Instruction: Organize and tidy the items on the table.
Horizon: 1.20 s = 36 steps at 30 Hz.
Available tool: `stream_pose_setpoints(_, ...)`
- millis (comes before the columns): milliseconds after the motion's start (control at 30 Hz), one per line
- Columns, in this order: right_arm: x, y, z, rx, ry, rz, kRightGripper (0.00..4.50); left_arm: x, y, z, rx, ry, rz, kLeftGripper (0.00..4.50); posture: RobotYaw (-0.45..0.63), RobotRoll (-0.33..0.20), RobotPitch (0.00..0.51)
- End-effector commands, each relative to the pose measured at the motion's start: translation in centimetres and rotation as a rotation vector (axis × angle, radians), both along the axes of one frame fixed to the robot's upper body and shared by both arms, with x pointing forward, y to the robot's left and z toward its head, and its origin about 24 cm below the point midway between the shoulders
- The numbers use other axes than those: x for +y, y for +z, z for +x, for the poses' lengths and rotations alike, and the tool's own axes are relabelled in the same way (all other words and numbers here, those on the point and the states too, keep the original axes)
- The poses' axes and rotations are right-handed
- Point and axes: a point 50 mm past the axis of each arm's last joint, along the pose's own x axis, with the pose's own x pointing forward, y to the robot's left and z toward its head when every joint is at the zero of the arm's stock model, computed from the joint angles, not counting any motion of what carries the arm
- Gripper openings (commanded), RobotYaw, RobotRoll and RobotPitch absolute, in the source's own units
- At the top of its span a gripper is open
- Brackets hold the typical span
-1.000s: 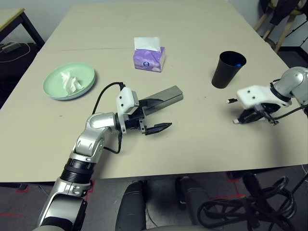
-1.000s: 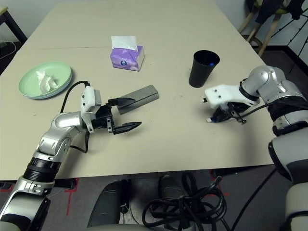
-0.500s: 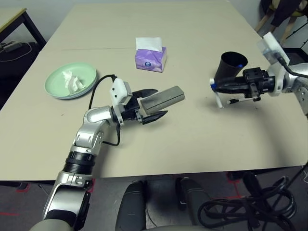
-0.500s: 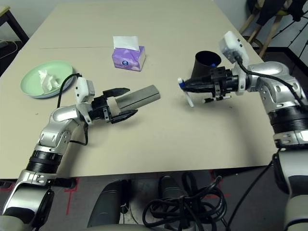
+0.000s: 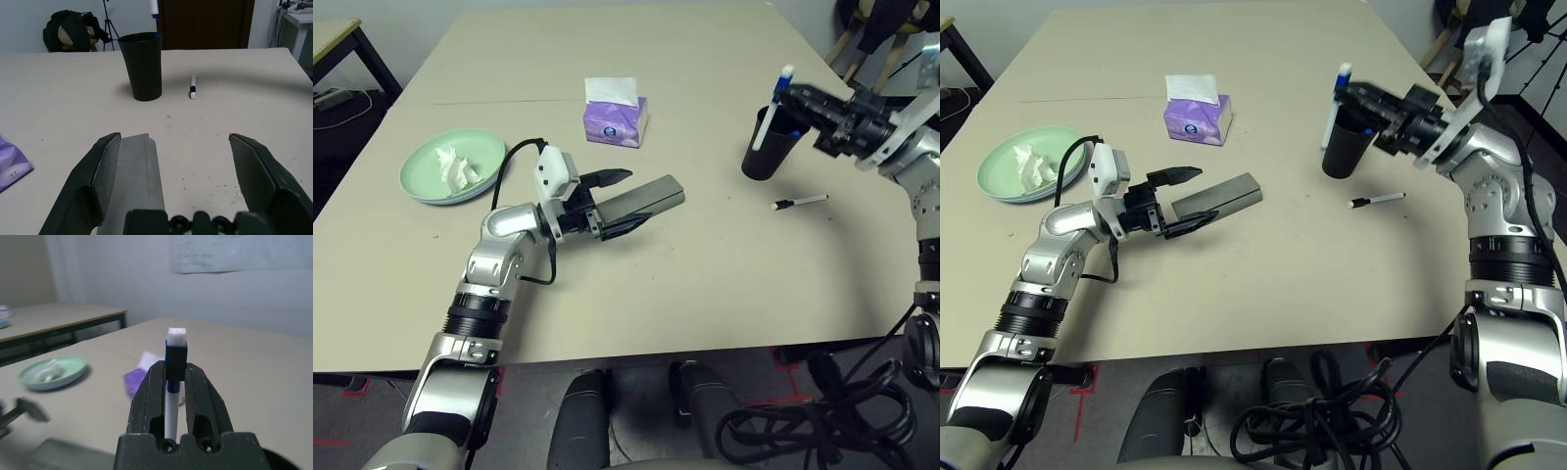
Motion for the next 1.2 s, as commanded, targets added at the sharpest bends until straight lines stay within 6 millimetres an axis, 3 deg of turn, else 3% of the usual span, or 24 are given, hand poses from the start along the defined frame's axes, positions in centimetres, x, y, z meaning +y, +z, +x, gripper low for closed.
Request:
stream_pose_setpoints(33,-0.3,0.0,0.9,0.024,-0.096,0.032,0.41,0.3,-0.1,0.2,0.014,-0.001,0.019,4.5,-0.01,0.0,0.09)
stream_pose_setpoints(333,-0.3,1.0,2.6,0.058,-0.283,0.018,0.41,0.7,0.5,0.6,0.003,0.011,0.016,4.5,-0.01,0.0,0.096)
stream_pose_setpoints(633,1.1,-1.3,2.9,0.077,-0.357,-0.074,0.41,0.9,0.5,0.5,0.007,0.013,0.017,4.5,-0.02,0.0,0.104)
stream_pose_setpoints(867,2.2,-2.6,2.6,0.072,-0.39,-0.049,0.41,1.0,0.6,0.5,0.002,0.015,0.024,4.5,-0.02,0.0,0.107)
stream_pose_setpoints(1200,2.3,-2.9,2.3,0.076,-0.39,-0.058,0.41,1.1,0.6,0.4,0.003,0.019,0.026,4.5,-0.01,0.0,0.108)
